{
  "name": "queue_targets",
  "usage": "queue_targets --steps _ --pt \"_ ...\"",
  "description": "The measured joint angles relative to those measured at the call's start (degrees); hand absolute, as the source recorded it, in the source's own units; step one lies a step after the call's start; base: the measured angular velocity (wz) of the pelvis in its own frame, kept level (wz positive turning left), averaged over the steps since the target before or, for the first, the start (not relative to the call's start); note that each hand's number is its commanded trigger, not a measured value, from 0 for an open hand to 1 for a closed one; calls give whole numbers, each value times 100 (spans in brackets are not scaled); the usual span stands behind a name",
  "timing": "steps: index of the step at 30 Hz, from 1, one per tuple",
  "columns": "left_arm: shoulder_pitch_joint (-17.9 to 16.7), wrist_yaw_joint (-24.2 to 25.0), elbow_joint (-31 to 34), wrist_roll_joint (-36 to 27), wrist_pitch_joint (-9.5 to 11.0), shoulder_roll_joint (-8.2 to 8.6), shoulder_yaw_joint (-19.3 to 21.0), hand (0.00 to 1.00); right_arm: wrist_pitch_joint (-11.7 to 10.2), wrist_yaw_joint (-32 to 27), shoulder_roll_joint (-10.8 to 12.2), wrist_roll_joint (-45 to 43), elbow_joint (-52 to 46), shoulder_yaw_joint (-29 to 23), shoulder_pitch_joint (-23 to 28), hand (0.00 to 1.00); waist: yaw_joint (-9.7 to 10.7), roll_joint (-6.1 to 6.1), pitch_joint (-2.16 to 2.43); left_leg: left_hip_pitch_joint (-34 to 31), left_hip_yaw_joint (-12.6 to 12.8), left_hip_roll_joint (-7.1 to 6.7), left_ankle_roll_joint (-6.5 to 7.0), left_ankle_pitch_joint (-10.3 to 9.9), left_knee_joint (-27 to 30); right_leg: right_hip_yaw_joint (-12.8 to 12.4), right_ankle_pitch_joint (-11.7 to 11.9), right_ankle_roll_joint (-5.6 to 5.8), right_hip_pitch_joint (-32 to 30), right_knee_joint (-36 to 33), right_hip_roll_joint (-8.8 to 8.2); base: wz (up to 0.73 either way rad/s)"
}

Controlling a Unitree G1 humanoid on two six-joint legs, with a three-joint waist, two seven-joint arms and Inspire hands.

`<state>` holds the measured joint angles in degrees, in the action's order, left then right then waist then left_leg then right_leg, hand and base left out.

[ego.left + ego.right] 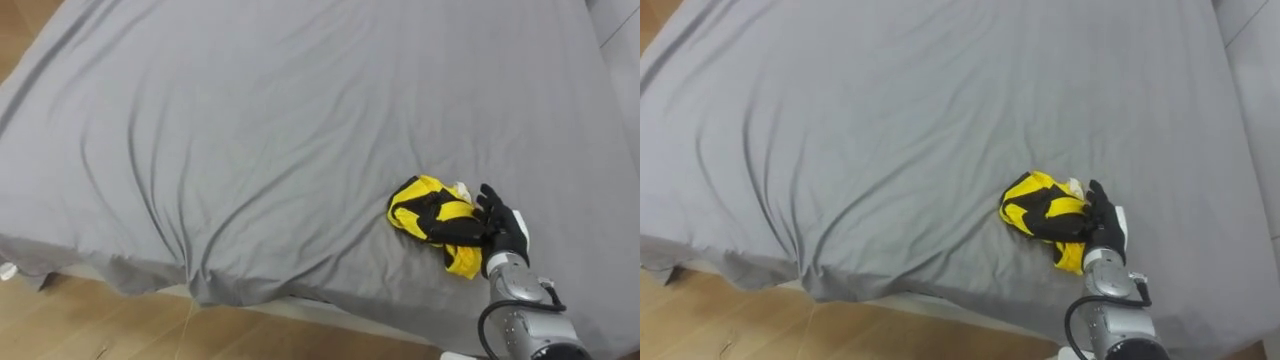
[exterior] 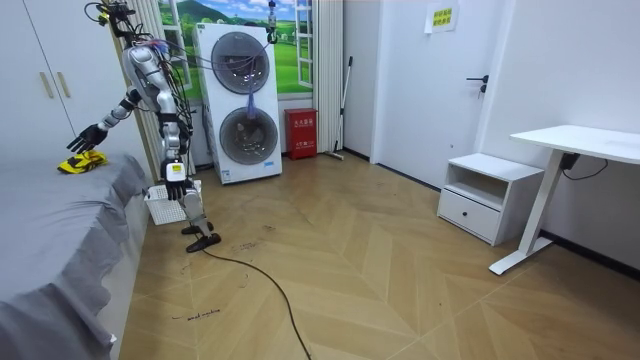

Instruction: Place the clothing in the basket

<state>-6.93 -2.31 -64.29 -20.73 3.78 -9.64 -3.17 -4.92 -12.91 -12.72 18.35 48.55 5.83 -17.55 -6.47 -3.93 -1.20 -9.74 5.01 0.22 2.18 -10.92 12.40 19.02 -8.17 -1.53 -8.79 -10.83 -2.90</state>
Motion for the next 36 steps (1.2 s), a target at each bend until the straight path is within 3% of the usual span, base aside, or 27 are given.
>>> queue_targets --steps 16,22,26,29,30,36 --pt "0 1 11 -1 -24 -20 9 0 0 20 1 -546 76 171 50 0 5 -35 25 -8 -12 1 0 0 25 0 4 6 4 -6 1 0" --pt "0 13 16 1 -61 -5 -4 0 -18 114 61 -1058 809 207 65 0 -19 -13 37 -27 -55 -4 0 0 31 100 5 7 17 7 -7 5" --pt "0 32 8 6 -98 20 -52 0 -82 98 57 -1460 1333 192 47 0 -16 70 85 -53 -118 -13 0 0 39 158 7 10 26 18 -6 7" --pt "0 33 7 6 -120 41 -55 0 -140 62 53 -1579 1711 182 -66 3 -24 111 72 -33 -170 -14 -9 9 43 178 7 10 69 26 3 9" --pt "0 32 10 5 -134 56 -55 0 -138 38 54 -1615 1833 179 -104 100 -30 132 58 -19 -193 -15 -12 11 43 198 7 10 89 26 2 9" --pt "15 35 -14 5 -176 123 -21 0 -136 -154 -40 -1897 2149 63 -147 100 -31 197 17 -87 -281 -33 -14 36 2 328 7 10 96 22 8 9"
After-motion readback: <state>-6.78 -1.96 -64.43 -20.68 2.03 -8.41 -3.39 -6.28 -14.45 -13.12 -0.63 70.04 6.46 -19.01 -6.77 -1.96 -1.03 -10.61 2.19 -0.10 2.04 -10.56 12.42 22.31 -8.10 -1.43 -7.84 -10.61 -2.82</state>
